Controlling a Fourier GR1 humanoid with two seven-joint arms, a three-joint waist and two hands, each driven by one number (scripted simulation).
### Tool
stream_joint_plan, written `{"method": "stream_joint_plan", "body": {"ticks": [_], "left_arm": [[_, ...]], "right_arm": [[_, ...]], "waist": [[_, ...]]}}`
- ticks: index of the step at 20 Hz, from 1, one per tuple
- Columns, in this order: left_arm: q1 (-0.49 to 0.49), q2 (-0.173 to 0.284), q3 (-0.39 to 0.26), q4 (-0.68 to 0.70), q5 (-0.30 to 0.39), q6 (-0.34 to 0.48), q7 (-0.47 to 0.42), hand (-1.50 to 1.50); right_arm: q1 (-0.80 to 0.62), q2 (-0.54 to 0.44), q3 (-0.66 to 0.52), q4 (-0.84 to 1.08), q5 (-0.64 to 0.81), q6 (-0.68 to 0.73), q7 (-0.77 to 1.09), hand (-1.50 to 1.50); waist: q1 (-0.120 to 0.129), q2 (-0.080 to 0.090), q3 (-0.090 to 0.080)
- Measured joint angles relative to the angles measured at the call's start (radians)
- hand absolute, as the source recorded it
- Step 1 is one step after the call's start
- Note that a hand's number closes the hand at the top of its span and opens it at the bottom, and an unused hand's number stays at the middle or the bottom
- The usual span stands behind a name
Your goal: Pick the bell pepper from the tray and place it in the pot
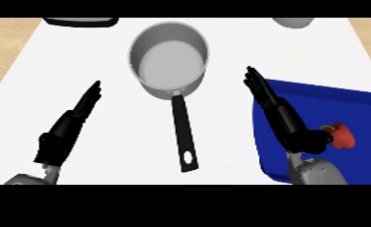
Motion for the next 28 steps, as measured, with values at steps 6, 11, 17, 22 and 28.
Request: {"method": "stream_joint_plan", "body": {"ticks": [6,11,17,22,28], "left_arm": [[-0.002,-0.058,0.003,0.060,0.043,-0.018,0.041,0.00],[0.027,-0.095,-0.002,0.086,0.091,-0.031,0.077,0.00],[-0.001,-0.121,-0.002,0.129,0.109,-0.061,0.094,0.00],[-0.029,-0.144,0.007,0.185,0.100,-0.093,0.080,0.00],[-0.047,-0.170,0.010,0.207,0.079,-0.104,0.077,0.00]], "right_arm": [[0.054,-0.248,-0.025,0.028,0.041,0.240,-0.146,1.50],[0.053,-0.316,-0.200,0.011,0.140,0.078,-0.398,-1.50],[0.197,-0.345,-0.367,0.047,0.018,0.173,-0.814,-1.50],[0.304,-0.469,-0.441,0.020,0.023,0.215,-0.785,-1.50],[0.340,-0.582,-0.482,-0.024,-0.008,0.316,-0.595,-1.50]], "waist": [[-0.049,-0.003,0.014],[-0.097,-0.013,0.020],[-0.089,-0.010,0.020],[-0.071,-0.010,0.017],[-0.056,-0.009,0.016]]}}
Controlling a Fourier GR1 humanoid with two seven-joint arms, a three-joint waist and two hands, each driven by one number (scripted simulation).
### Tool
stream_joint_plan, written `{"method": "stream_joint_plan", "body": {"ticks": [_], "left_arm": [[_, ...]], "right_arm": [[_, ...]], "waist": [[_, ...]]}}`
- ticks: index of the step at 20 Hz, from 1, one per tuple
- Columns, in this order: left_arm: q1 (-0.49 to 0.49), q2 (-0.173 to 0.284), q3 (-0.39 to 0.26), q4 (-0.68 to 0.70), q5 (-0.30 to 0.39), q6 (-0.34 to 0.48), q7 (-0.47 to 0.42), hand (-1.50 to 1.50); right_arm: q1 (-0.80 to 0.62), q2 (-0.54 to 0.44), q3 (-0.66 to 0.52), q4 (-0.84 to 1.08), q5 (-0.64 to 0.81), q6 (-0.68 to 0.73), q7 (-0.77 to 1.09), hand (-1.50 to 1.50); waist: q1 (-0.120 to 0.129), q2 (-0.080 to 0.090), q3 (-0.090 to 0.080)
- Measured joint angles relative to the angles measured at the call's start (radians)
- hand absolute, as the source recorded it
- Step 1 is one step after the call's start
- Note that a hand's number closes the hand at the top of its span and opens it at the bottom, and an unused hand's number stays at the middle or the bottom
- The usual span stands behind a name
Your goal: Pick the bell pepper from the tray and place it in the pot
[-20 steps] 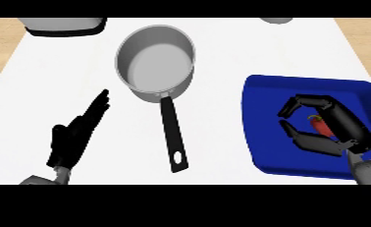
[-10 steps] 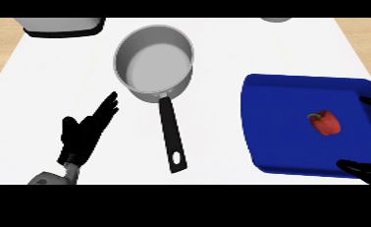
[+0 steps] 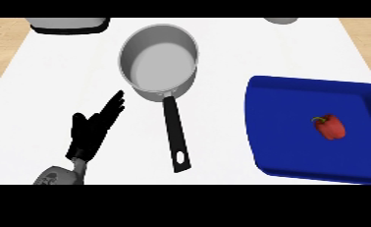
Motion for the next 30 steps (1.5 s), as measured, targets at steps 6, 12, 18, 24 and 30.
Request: {"method": "stream_joint_plan", "body": {"ticks": [6,12,18,24,30], "left_arm": [[-0.006,-0.009,0.008,-0.008,-0.012,-0.018,0.018,0.00],[-0.009,-0.016,0.017,0.000,-0.023,-0.038,0.017,0.00],[-0.012,-0.040,0.048,0.006,-0.045,-0.054,0.028,0.00],[-0.001,-0.049,0.078,-0.016,-0.067,-0.077,0.045,0.00],[-0.016,-0.080,0.077,-0.011,-0.093,-0.074,0.059,0.00]], "right_arm": [[-0.059,-0.012,0.077,0.031,0.049,0.049,0.175,-1.50],[-0.123,-0.029,0.196,0.121,0.240,0.071,0.203,-1.50],[-0.250,0.023,0.223,0.341,0.394,0.057,0.107,-1.50],[-0.357,0.053,0.183,0.585,0.466,0.023,-0.051,-1.50],[-0.428,0.057,0.199,0.764,0.477,0.028,-0.134,-1.50]], "waist": [[0.017,0.002,0.000],[0.025,0.004,0.001],[0.021,0.003,0.002],[0.021,0.003,0.001],[0.025,0.004,0.002]]}}
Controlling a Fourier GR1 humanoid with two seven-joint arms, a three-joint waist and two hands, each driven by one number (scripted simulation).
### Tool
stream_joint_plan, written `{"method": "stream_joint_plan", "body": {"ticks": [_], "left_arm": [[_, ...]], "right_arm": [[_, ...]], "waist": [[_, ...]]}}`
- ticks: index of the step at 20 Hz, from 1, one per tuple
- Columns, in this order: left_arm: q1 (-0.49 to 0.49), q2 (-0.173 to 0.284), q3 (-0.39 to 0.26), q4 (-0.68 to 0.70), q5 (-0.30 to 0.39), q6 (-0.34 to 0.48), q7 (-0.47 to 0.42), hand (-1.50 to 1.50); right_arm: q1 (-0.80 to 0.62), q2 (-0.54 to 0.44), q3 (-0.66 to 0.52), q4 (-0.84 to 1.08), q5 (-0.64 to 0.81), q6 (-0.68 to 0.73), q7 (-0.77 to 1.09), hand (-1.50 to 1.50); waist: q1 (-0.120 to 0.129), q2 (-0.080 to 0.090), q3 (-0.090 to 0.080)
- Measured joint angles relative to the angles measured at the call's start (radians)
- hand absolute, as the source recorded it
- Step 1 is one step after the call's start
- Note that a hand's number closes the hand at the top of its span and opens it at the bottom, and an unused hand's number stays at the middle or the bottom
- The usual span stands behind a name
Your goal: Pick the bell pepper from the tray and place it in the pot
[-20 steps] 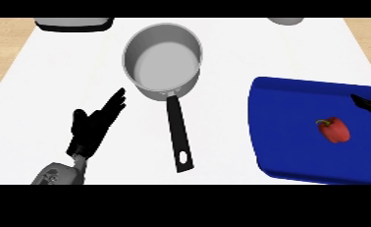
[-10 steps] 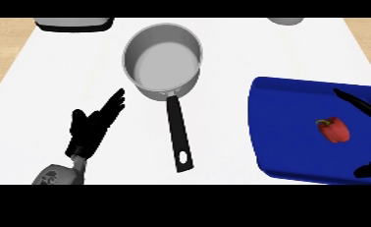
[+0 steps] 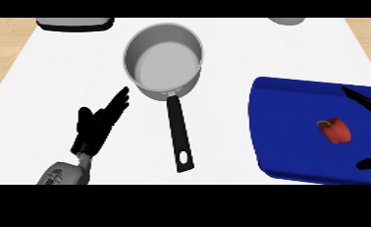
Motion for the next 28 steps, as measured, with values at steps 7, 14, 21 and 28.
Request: {"method": "stream_joint_plan", "body": {"ticks": [7,14,21,28], "left_arm": [[0.005,0.003,0.018,0.001,0.004,-0.016,-0.006,0.00],[-0.010,-0.010,0.022,0.016,-0.010,-0.017,-0.006,0.00],[-0.014,-0.021,0.021,0.034,-0.026,-0.025,-0.022,0.00],[-0.007,-0.026,0.021,0.019,-0.034,-0.027,-0.019,0.00]], "right_arm": [[-0.042,0.036,0.034,0.076,-0.068,0.044,-0.008,-1.50],[-0.088,0.078,0.073,0.184,-0.105,0.064,-0.003,-1.50],[-0.118,0.115,0.137,0.263,-0.063,-0.005,-0.074,1.50],[-0.133,0.134,0.160,0.322,-0.069,-0.041,-0.130,1.50]], "waist": [[0.005,0.001,0.000],[0.009,0.003,0.001],[0.011,0.004,0.000],[0.013,-0.001,-0.009]]}}
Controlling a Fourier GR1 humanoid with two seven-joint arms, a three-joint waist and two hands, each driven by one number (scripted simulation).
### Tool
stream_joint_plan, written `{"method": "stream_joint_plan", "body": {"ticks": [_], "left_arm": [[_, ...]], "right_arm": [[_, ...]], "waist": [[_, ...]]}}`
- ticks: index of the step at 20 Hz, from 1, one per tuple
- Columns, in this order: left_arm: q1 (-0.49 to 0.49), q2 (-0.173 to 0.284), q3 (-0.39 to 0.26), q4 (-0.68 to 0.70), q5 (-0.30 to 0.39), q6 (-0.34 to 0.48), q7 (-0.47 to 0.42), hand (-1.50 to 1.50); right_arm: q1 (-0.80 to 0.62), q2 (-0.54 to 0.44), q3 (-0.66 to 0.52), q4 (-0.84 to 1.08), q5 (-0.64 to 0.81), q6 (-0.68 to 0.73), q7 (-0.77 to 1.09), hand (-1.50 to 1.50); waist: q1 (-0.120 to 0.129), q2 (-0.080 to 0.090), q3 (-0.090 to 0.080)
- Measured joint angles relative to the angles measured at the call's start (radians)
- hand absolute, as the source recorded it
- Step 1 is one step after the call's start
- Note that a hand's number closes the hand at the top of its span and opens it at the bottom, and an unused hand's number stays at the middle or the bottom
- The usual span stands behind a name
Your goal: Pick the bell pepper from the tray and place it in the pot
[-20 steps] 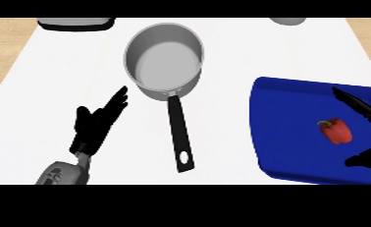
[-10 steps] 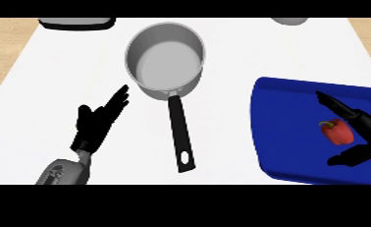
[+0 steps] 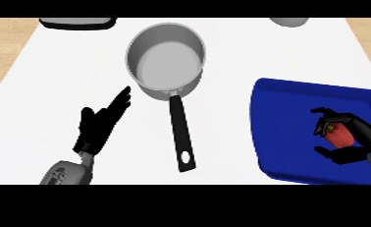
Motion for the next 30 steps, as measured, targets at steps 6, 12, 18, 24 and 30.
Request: {"method": "stream_joint_plan", "body": {"ticks": [6,12,18,24,30], "left_arm": [[-0.004,-0.003,0.004,-0.008,0.004,-0.007,0.010,0.00],[-0.033,-0.016,-0.017,-0.006,-0.004,-0.020,0.022,0.00],[-0.044,-0.017,-0.007,0.002,-0.005,-0.022,0.021,0.00],[-0.033,-0.012,0.011,0.016,-0.010,-0.022,0.011,0.00],[-0.016,-0.013,0.027,0.010,-0.013,-0.017,0.016,0.00]], "right_arm": [[-0.012,0.023,0.010,0.005,-0.034,-0.007,-0.017,1.50],[-0.169,0.121,0.034,0.036,-0.078,0.063,0.086,1.50],[-0.299,0.151,0.037,0.084,-0.095,0.073,0.087,1.50],[-0.386,0.147,0.052,0.114,-0.073,0.041,0.058,1.50],[-0.440,0.139,0.061,0.075,-0.049,-0.012,0.030,1.50]], "waist": [[0.002,0.002,0.000],[0.053,0.018,0.007],[0.047,0.021,0.012],[0.027,0.016,0.011],[0.004,0.007,0.009]]}}
